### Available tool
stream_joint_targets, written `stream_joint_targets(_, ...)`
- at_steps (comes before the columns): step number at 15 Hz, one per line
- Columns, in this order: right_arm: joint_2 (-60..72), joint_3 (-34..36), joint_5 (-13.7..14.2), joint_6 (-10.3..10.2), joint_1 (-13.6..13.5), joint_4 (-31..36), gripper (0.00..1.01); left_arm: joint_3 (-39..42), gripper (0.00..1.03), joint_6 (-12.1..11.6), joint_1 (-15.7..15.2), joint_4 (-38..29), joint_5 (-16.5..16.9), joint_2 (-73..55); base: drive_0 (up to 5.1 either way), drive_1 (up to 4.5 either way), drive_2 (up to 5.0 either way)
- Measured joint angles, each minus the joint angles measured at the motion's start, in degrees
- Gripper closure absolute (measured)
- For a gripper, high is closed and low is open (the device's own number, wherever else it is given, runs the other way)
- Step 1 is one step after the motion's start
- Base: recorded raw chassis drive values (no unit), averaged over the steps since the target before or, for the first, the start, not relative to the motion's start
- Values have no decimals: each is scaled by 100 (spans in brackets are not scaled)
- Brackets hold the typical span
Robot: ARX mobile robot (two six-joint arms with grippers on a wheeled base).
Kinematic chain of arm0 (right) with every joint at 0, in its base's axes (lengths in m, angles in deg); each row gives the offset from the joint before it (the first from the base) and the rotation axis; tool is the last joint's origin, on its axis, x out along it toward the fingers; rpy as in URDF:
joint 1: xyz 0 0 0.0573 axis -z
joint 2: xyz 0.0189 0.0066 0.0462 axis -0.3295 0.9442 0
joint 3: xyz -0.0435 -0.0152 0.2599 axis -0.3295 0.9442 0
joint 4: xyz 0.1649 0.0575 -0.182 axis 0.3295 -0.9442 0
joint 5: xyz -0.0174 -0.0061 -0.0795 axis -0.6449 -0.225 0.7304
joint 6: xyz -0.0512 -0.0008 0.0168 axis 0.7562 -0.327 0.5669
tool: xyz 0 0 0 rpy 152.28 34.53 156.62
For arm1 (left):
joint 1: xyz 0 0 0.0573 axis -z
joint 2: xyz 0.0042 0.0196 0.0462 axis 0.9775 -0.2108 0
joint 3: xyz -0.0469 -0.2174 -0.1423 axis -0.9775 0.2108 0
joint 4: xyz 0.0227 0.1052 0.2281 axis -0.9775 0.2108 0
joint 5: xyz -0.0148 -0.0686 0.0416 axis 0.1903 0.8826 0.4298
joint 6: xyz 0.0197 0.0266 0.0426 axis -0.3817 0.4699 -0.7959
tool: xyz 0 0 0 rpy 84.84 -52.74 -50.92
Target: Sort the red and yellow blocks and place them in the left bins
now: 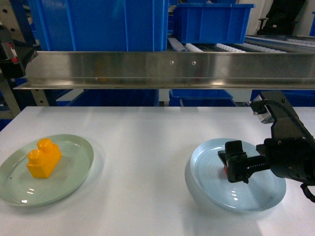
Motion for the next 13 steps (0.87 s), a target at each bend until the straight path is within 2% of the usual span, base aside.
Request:
stream_joint_targets(3,118,-168,46,-26,-11,0,3,0,5,2,2,-2,2,0,0,0,0)
stream_joint_targets(5,435,-282,319,11,-337,90,3,0,5,2,2,-2,0,0,0,0,0)
stream_joint_targets(6,538,-264,452,55,-339,199,3,0,5,0,2,0,2,0,0,0,0)
stream_joint_targets(8,640,-212,551,63,-321,264,6,0,5,2,0,-2,-2,0,0,0,0)
stream_joint_targets(12,752,-63,647,107,-271,485,44,0,5,2,2,0,0,0,0,0,0)
stream_joint_targets(13,782,74,647,85,-289,737,70,0,5,0,2,-2,0,0,0,0,0)
